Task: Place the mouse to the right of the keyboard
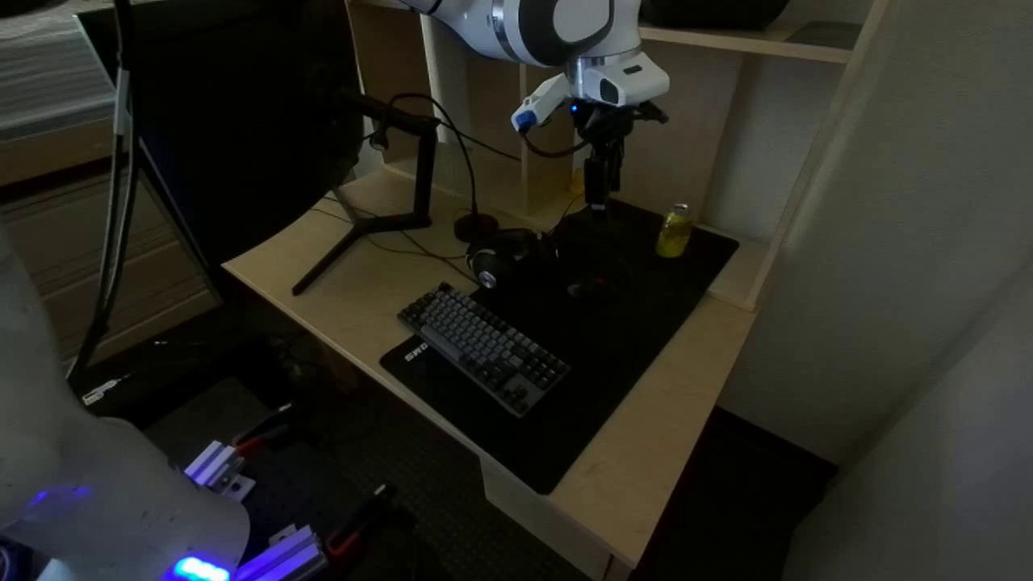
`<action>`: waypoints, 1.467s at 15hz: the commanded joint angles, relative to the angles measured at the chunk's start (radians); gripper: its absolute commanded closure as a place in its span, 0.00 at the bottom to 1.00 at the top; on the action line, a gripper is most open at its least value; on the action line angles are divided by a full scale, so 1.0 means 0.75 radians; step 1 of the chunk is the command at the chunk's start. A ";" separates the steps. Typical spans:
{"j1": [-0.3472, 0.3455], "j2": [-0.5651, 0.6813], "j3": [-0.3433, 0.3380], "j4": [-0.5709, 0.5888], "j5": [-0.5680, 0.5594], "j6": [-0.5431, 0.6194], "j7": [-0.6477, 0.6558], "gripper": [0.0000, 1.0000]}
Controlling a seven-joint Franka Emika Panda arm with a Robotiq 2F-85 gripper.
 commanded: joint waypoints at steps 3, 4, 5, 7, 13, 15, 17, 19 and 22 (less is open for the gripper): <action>0.043 0.168 -0.012 0.100 -0.050 -0.098 -0.125 0.00; 0.038 0.221 0.004 0.129 -0.008 -0.111 -0.180 0.00; 0.033 0.289 0.019 0.180 0.035 -0.131 -0.243 0.00; 0.026 0.409 0.041 0.280 0.121 -0.156 -0.325 0.00; 0.072 0.517 0.006 0.348 0.161 -0.124 -0.264 0.00; 0.093 0.575 -0.008 0.411 0.125 -0.160 -0.244 0.00; 0.107 0.695 -0.009 0.521 0.161 -0.124 -0.136 0.00; 0.078 0.786 0.029 0.634 0.250 -0.135 -0.101 0.00; 0.071 0.925 0.025 0.808 0.285 -0.163 -0.038 0.00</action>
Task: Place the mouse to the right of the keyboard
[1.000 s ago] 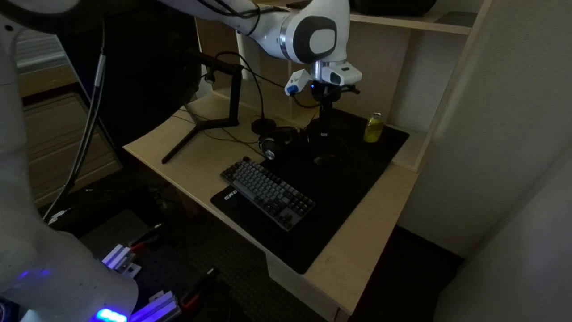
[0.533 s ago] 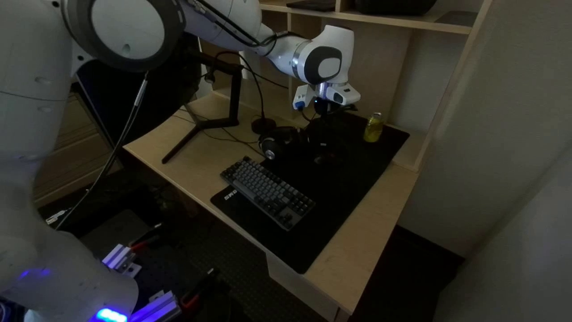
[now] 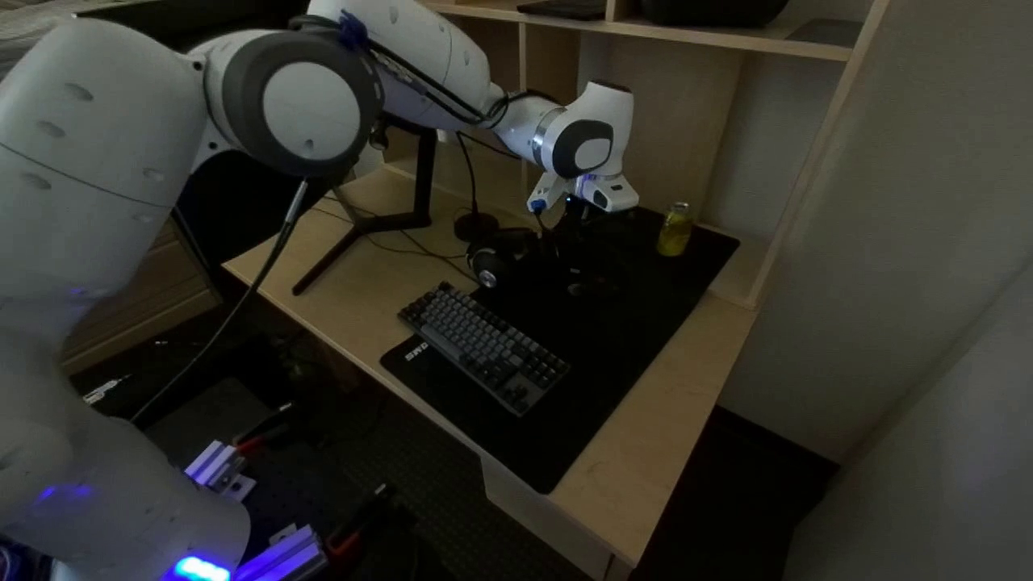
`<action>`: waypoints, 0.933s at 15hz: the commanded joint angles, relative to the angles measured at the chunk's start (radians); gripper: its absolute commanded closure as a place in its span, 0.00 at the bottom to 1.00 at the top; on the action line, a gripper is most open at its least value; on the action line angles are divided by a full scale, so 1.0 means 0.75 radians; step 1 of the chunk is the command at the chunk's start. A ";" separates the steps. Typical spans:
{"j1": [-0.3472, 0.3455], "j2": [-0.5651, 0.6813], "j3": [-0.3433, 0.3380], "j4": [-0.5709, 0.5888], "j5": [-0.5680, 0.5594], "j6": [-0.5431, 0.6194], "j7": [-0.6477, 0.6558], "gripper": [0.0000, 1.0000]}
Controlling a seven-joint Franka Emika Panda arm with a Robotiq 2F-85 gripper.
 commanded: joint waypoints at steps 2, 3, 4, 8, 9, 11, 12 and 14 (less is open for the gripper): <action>-0.021 0.206 -0.018 0.285 0.026 -0.055 0.099 0.00; -0.007 0.128 -0.012 0.158 0.011 -0.011 0.061 0.00; -0.011 0.157 -0.014 0.195 0.010 -0.012 0.080 0.00; 0.007 0.226 -0.048 0.259 -0.026 0.032 0.131 0.00; -0.011 0.245 -0.025 0.278 -0.007 0.015 0.119 0.00; -0.026 0.281 -0.008 0.287 0.034 0.086 0.154 0.00; -0.029 0.296 -0.005 0.286 0.043 0.119 0.166 0.00; -0.035 0.320 0.004 0.279 0.057 0.189 0.168 0.00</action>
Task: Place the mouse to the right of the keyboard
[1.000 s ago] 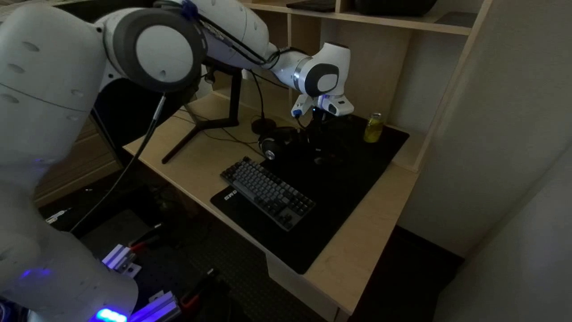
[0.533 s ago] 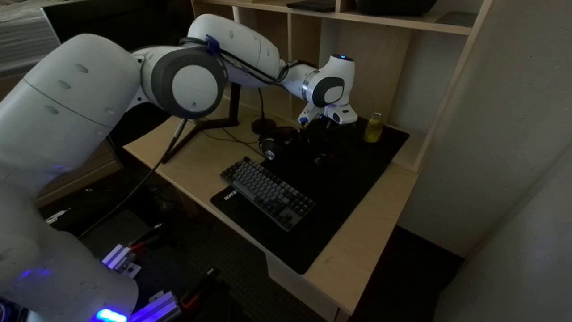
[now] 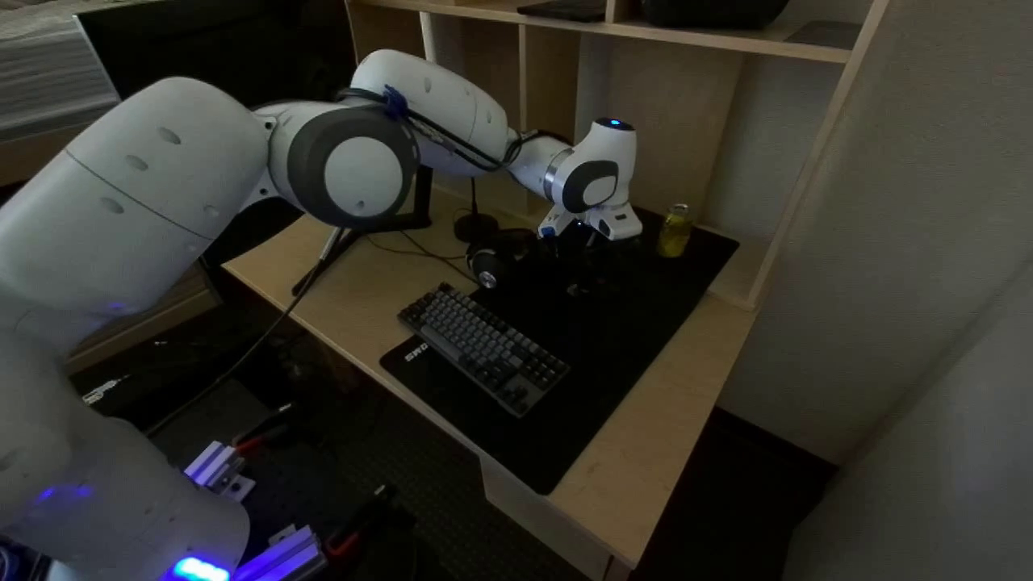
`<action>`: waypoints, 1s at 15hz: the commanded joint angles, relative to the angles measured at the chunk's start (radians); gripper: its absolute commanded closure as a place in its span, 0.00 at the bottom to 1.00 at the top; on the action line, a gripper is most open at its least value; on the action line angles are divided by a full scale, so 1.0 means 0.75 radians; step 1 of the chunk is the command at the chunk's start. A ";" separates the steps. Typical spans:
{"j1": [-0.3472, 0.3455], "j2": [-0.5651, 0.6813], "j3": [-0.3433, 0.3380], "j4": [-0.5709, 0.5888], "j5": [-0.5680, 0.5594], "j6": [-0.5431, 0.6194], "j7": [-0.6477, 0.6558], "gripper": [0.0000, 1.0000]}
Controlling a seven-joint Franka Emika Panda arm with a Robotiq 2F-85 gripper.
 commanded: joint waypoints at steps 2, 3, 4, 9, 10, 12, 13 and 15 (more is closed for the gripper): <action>-0.006 0.021 0.006 0.014 0.017 0.049 0.006 0.00; -0.008 0.032 0.006 0.014 0.022 0.069 0.011 0.00; -0.010 0.040 0.006 0.014 0.024 0.082 0.013 0.00; -0.010 0.058 0.011 0.018 0.025 0.113 0.006 0.00; -0.014 0.061 0.018 0.019 0.034 0.120 0.004 0.07; -0.015 0.066 0.024 0.014 0.043 0.145 0.006 0.32; -0.015 0.067 0.025 0.011 0.044 0.163 0.009 0.40; -0.024 0.061 0.029 0.015 0.055 0.166 0.012 0.53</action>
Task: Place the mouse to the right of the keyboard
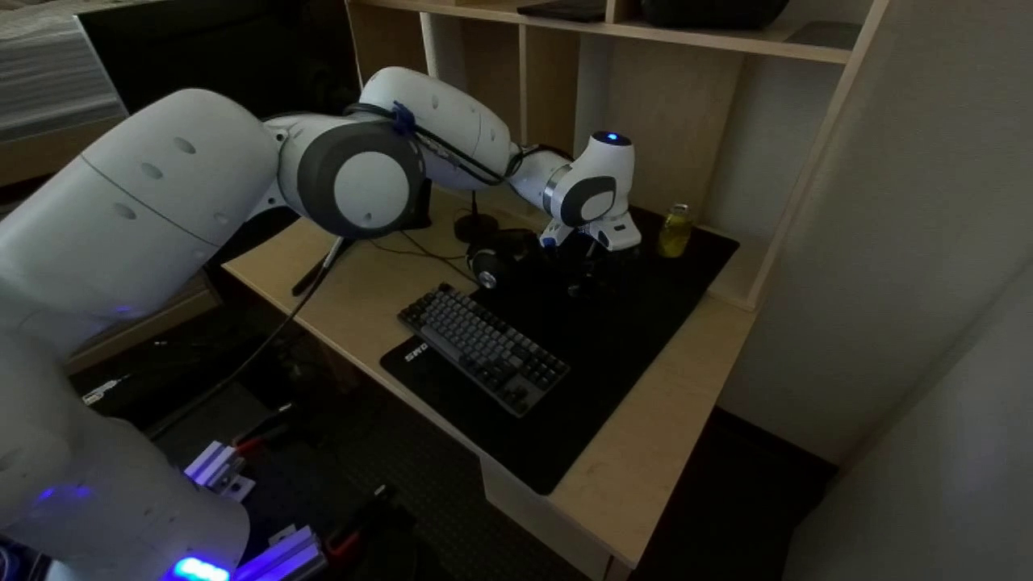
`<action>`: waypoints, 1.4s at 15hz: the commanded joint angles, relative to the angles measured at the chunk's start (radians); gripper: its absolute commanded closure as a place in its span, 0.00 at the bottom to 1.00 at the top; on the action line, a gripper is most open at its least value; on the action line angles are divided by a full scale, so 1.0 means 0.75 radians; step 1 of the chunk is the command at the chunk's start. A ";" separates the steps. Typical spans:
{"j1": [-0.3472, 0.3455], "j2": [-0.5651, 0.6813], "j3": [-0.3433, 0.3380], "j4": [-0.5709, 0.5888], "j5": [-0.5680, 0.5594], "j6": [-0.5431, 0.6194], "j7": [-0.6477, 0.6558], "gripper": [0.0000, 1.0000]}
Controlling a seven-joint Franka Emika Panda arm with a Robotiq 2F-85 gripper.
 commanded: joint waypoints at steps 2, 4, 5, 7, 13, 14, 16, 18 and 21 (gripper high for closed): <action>-0.029 -0.019 0.024 -0.013 0.037 0.050 -0.018 0.55; -0.061 -0.122 0.033 -0.100 0.012 0.047 -0.166 0.55; -0.086 -0.160 0.039 -0.126 0.000 0.017 -0.269 0.55; -0.190 -0.244 0.107 -0.182 -0.047 -0.027 -0.476 0.55; -0.349 -0.285 0.111 -0.163 -0.058 -0.157 -0.822 0.30; -0.387 -0.304 0.111 -0.176 -0.057 -0.202 -0.894 0.30; -0.424 -0.318 0.113 -0.188 -0.057 -0.230 -0.952 0.30; -0.417 -0.318 0.120 -0.192 -0.057 -0.231 -0.954 0.55; -0.443 -0.363 0.118 -0.356 -0.164 -0.201 -1.210 0.55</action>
